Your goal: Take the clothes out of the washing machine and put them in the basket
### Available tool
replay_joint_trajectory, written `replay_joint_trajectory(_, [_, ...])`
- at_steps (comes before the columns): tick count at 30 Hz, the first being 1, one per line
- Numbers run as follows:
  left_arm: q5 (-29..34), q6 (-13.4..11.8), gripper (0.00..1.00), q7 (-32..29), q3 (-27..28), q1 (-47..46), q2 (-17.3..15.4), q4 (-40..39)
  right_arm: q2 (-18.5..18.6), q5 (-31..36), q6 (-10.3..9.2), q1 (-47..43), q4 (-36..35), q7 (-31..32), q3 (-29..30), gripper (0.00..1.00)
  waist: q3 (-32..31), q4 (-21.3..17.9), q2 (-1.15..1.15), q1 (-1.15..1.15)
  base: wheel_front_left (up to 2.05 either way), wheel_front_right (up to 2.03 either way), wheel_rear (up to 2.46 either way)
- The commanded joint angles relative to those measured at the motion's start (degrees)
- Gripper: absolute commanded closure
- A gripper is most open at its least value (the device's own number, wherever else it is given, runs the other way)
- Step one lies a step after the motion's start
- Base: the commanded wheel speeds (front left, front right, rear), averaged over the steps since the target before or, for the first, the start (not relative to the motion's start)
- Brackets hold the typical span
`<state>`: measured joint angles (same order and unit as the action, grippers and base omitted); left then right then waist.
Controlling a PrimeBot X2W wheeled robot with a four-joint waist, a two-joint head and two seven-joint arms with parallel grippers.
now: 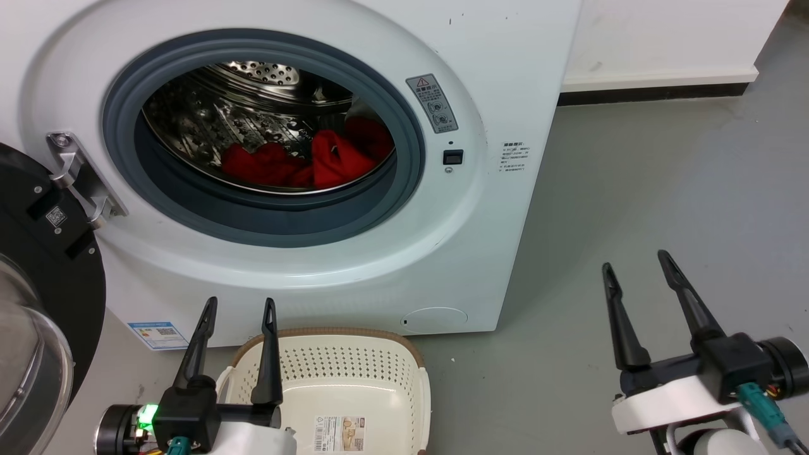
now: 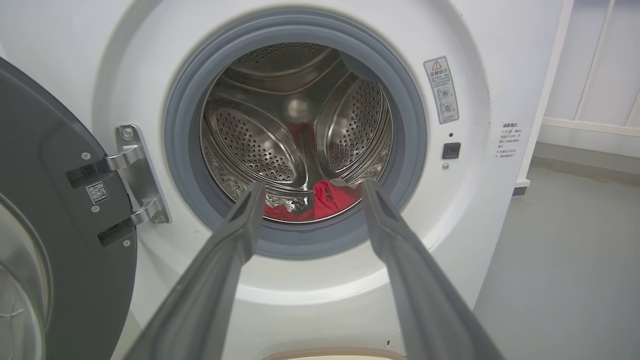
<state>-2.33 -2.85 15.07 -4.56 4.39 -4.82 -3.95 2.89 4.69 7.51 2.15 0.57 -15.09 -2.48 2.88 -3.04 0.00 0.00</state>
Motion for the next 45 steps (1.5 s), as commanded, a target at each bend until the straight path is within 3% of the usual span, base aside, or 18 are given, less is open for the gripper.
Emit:
replay_joint_trajectory(1, [0.07, 0.41, 0.00, 0.16, 0.52, 0.55, 0.25, -0.19, -0.04, -2.50, -0.04, -0.90, 0.77, -0.11, 0.69, 0.00, -0.10, 0.04, 0.00, 0.00, 0.00, 0.00, 0.00])
replay_joint_trajectory(9, [0.98, 1.02, 0.00, 0.16, 1.91, 1.08, 1.01, -0.48, -0.06, -9.58, -0.04, -0.63, 5.56, -0.11, 1.48, 0.00, -0.52, 0.00, 0.00, 0.00, 0.00, 0.00, 0.00])
replay_joint_trajectory(21, [1.40, 1.85, 0.00, 0.16, 2.44, 1.08, 1.43, 0.30, -0.05, -9.95, -0.04, 0.36, 8.31, -0.12, 1.00, 0.00, -0.40, -0.13, 0.00, 0.00, 0.00, 0.00, 0.00])
replay_joint_trajectory(33, [0.29, 5.38, 0.00, 0.16, 4.53, -2.19, 1.48, 4.39, -0.06, -11.29, -0.04, 2.10, 8.13, -0.12, 1.51, 0.00, 3.76, -0.80, 0.00, 0.00, 0.00, 0.00, 0.00])
replay_joint_trajectory(40, [-0.43, 7.95, 0.00, 0.16, 7.71, -11.51, -2.14, 7.65, -0.05, -12.47, -0.05, 5.83, 6.18, -0.12, 1.14, 0.00, 13.58, -2.34, 0.00, 0.00, 0.00, 0.00, 0.00])
replay_joint_trajectory(45, [-0.45, 9.59, 0.00, 0.16, 7.55, -22.58, -8.04, 13.02, -0.06, -12.82, -0.04, 8.84, 5.55, -0.12, 0.38, 0.00, 21.02, -3.94, 0.00, 0.00, 0.00, 0.00, 0.00])
